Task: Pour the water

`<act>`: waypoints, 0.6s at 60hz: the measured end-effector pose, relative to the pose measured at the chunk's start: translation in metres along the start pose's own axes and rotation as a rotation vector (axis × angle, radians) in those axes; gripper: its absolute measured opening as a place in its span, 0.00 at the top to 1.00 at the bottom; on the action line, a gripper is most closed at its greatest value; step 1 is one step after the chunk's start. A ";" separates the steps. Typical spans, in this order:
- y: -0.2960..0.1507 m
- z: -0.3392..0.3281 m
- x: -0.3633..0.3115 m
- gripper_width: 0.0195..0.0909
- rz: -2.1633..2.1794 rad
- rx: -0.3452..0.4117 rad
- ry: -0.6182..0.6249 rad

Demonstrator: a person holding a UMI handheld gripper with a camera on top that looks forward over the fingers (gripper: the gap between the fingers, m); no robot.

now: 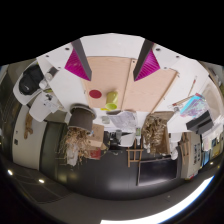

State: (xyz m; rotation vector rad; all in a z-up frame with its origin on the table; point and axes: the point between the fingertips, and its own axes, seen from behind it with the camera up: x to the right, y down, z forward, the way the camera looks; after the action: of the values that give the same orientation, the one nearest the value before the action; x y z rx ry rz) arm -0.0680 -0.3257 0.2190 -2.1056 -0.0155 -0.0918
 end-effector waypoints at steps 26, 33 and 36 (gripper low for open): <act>0.112 0.067 0.260 0.08 0.100 0.044 0.190; 0.125 0.104 0.293 0.07 0.136 0.043 0.172; 0.127 0.120 0.304 0.07 0.143 0.045 0.166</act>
State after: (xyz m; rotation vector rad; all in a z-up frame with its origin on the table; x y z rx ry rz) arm 0.2484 -0.2957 0.0706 -2.0417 0.2305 -0.1781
